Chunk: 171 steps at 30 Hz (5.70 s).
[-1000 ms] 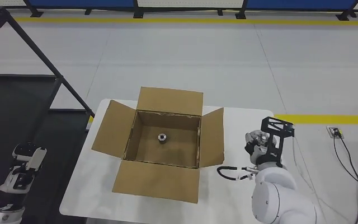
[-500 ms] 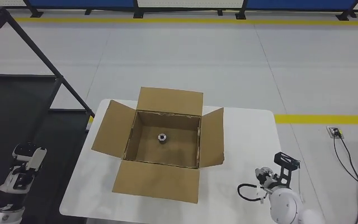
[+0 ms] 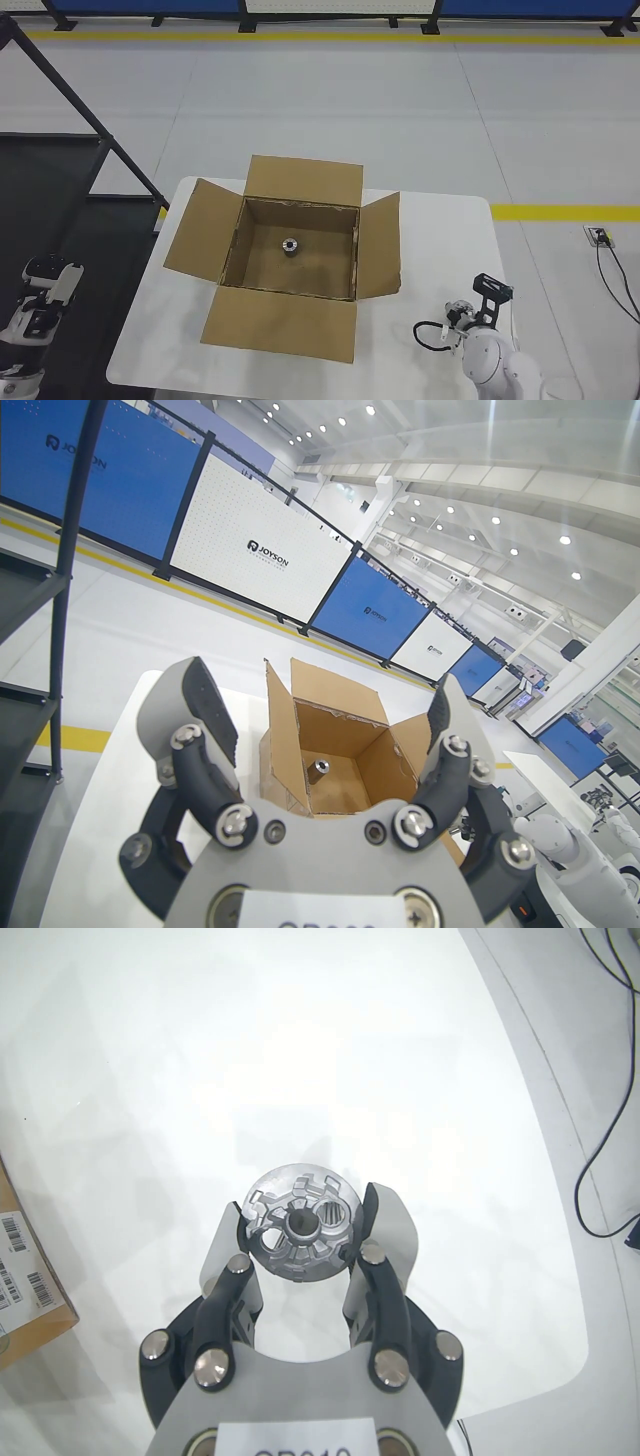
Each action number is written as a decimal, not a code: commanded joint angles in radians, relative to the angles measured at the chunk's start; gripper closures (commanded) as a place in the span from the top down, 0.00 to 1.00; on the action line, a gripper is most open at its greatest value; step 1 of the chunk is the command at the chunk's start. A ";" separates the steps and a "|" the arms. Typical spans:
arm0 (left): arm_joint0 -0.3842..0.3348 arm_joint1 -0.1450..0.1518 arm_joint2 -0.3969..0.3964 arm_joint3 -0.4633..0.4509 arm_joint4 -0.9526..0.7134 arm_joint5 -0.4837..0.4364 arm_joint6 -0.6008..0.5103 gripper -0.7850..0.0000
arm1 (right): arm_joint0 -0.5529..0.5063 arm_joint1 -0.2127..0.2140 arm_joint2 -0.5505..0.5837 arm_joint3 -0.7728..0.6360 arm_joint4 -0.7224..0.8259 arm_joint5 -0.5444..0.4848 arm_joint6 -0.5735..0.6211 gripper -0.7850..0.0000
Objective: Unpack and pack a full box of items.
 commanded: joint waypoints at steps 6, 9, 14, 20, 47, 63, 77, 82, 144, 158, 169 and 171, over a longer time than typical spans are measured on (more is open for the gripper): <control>0.000 0.000 0.000 0.000 0.000 0.000 0.000 1.00 | 0.022 0.004 0.006 0.013 -0.001 -0.015 0.019 1.00; 0.000 0.000 0.000 0.000 0.000 0.000 0.000 1.00 | 0.029 0.006 0.008 0.003 -0.008 -0.022 0.031 1.00; 0.000 0.000 0.000 0.000 0.000 0.000 0.000 1.00 | 0.036 0.007 0.001 -0.069 -0.015 -0.031 0.024 1.00; 0.000 0.000 0.000 0.000 0.000 0.000 0.000 1.00 | 0.051 0.005 -0.107 -0.340 -0.114 -0.065 -0.053 1.00; 0.000 0.000 0.000 0.000 0.000 0.000 0.000 1.00 | 1.070 -0.265 -0.912 0.999 0.405 -0.481 0.044 1.00; 0.000 0.000 0.000 0.000 0.000 0.000 0.000 1.00 | 1.106 -0.362 -0.970 1.225 0.477 -0.434 -0.092 1.00; 0.006 -0.005 0.030 -0.037 0.059 0.012 0.024 1.00 | 1.073 -0.413 -0.991 1.375 0.449 -0.447 -0.330 1.00; 0.029 -0.010 0.031 -0.050 0.050 0.023 0.033 1.00 | 1.068 -0.456 -1.012 1.448 0.424 -0.367 -0.415 1.00; -0.013 -0.025 0.068 -0.046 0.128 0.027 0.021 1.00 | 1.109 -0.467 -0.977 1.508 0.270 -0.497 -0.332 0.00; -0.022 -0.024 0.080 -0.048 0.137 0.027 0.010 1.00 | 1.076 -0.429 -0.925 1.432 0.271 -0.495 -0.349 0.79; -0.001 -0.027 0.066 -0.049 0.133 0.030 0.032 1.00 | 1.070 -0.429 -0.892 1.447 0.292 -0.478 -0.356 0.49; 0.003 -0.028 0.064 -0.047 0.133 0.031 0.035 1.00 | 1.070 -0.433 -0.888 1.459 0.298 -0.484 -0.372 0.49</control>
